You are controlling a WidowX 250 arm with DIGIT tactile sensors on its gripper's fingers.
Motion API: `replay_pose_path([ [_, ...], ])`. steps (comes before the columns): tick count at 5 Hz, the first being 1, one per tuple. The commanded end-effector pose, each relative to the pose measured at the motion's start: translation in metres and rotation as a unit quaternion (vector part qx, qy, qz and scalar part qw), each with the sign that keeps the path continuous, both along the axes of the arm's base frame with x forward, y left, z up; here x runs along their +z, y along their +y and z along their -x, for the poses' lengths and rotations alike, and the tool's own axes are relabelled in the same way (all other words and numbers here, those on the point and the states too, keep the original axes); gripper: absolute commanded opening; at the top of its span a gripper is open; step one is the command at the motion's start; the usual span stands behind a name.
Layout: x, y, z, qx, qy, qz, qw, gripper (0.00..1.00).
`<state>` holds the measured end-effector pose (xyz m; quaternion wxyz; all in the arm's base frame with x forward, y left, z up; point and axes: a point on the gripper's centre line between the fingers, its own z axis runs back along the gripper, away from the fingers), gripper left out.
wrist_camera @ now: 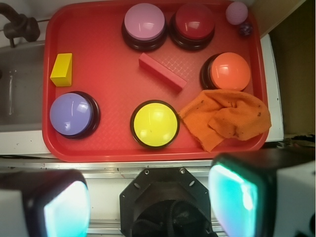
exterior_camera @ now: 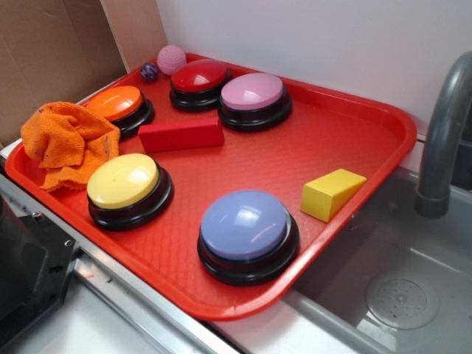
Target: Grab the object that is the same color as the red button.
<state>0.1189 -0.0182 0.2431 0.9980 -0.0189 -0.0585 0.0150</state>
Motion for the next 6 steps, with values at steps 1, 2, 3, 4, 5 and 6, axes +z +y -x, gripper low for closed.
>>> replay_pose_path([
  [1, 0.000, 0.000, 0.000, 0.000, 0.000, 0.000, 1.000, 1.00],
  [2, -0.019, 0.017, -0.029, -0.049, -0.017, -0.038, 0.998, 1.00],
  [3, -0.039, 0.026, -0.054, -0.102, -0.011, -0.073, 0.992, 1.00],
  [4, -0.065, 0.035, -0.079, -0.161, -0.010, -0.065, 0.985, 1.00],
  [5, -0.103, 0.039, -0.107, -0.222, -0.029, -0.071, 0.972, 1.00],
  [6, -0.136, 0.036, -0.124, -0.272, -0.050, -0.088, 0.957, 1.00],
])
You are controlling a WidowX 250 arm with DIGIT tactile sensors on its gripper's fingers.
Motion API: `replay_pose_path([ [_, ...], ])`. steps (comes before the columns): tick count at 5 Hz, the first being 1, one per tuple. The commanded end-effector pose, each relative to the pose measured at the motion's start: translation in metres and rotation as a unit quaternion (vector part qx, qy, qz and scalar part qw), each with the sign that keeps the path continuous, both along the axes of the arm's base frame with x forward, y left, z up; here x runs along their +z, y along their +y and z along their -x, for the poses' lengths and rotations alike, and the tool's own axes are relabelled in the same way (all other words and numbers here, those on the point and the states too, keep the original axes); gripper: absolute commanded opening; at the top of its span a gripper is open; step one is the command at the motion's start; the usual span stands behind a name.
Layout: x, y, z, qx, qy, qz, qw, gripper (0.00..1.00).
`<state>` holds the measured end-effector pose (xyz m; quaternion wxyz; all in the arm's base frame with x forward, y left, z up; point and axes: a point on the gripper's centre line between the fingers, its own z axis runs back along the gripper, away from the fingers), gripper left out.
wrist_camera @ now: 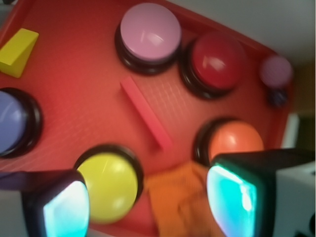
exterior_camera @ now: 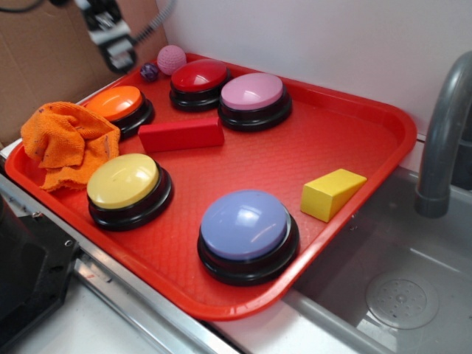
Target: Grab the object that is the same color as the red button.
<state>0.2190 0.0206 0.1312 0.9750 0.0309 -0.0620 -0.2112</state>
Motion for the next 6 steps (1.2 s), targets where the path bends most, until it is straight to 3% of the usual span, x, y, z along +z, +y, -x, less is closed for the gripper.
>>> replay_pose_path([
  [1, -0.046, -0.002, -0.032, -0.071, -0.055, 0.008, 0.996, 1.00],
  [3, -0.089, -0.009, -0.039, -0.092, -0.027, 0.020, 0.995, 1.00],
  [4, -0.095, -0.013, -0.037, -0.089, -0.031, 0.018, 0.995, 0.78],
  [5, -0.097, -0.014, -0.035, -0.095, -0.033, 0.015, 0.995, 0.00],
  [6, -0.095, -0.014, -0.036, -0.096, -0.030, 0.018, 0.995, 0.00],
])
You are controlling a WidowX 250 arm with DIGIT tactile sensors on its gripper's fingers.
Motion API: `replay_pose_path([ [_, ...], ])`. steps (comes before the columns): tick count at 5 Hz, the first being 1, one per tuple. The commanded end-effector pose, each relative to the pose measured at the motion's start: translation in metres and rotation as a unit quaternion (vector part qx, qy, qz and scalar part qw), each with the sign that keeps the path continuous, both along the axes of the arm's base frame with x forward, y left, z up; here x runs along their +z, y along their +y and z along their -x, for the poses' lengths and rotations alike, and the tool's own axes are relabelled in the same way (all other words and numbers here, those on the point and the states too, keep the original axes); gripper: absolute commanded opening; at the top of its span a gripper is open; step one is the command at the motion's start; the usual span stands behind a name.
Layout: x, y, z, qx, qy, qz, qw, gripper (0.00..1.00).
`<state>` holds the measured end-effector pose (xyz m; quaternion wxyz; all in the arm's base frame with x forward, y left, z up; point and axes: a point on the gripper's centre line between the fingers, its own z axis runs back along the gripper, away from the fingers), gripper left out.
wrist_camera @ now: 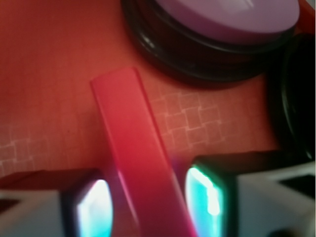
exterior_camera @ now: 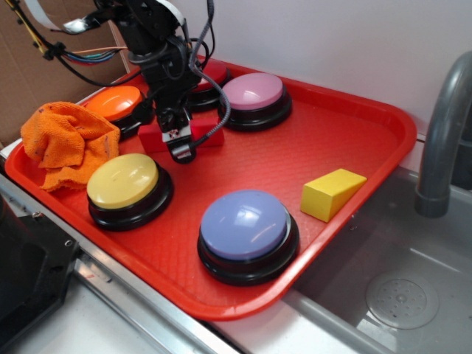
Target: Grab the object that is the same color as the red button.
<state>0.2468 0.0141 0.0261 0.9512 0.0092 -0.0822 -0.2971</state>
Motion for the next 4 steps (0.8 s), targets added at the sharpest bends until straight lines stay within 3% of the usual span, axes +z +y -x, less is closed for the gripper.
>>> replay_pose_path([
  [1, 0.010, -0.005, -0.009, 0.015, -0.001, -0.004, 1.000, 0.00],
  [3, 0.072, -0.007, -0.017, 0.122, 0.035, -0.008, 0.992, 0.00],
  [4, 0.116, -0.020, -0.009, 0.215, 0.050, 0.020, 0.975, 0.00],
])
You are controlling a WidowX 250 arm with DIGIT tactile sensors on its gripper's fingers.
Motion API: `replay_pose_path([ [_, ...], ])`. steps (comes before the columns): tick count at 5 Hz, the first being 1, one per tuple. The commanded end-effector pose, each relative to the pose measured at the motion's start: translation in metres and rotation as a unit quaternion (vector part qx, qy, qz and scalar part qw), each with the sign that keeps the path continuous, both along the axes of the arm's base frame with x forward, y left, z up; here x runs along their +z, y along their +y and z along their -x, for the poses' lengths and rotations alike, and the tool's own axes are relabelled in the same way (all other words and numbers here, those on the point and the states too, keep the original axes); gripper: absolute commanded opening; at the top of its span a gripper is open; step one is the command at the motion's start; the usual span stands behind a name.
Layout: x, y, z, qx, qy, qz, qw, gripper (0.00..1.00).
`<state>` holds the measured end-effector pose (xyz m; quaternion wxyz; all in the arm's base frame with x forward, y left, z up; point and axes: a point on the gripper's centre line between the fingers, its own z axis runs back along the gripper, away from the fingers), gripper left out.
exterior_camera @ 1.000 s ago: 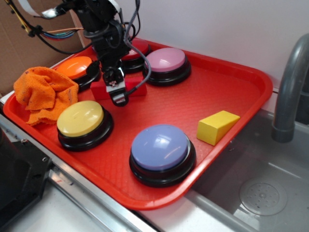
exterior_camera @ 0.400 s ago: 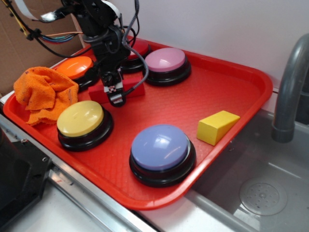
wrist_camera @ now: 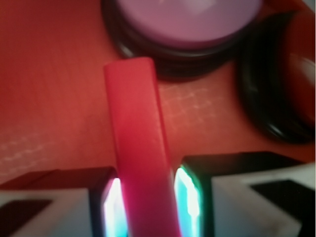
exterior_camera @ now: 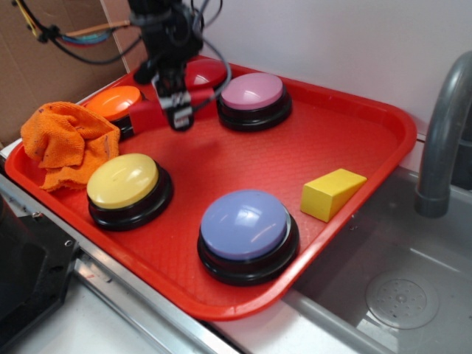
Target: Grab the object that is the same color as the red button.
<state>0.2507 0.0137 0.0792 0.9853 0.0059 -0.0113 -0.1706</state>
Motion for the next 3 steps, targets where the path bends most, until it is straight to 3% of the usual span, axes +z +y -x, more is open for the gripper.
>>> replay_pose_path([
  [1, 0.078, -0.035, -0.001, 0.150, -0.018, 0.022, 0.988, 0.00],
  [2, 0.083, -0.051, 0.000, 0.167, -0.028, 0.008, 0.986, 0.00],
  [3, 0.077, -0.044, 0.001, 0.172, -0.012, 0.019, 0.985, 0.00],
])
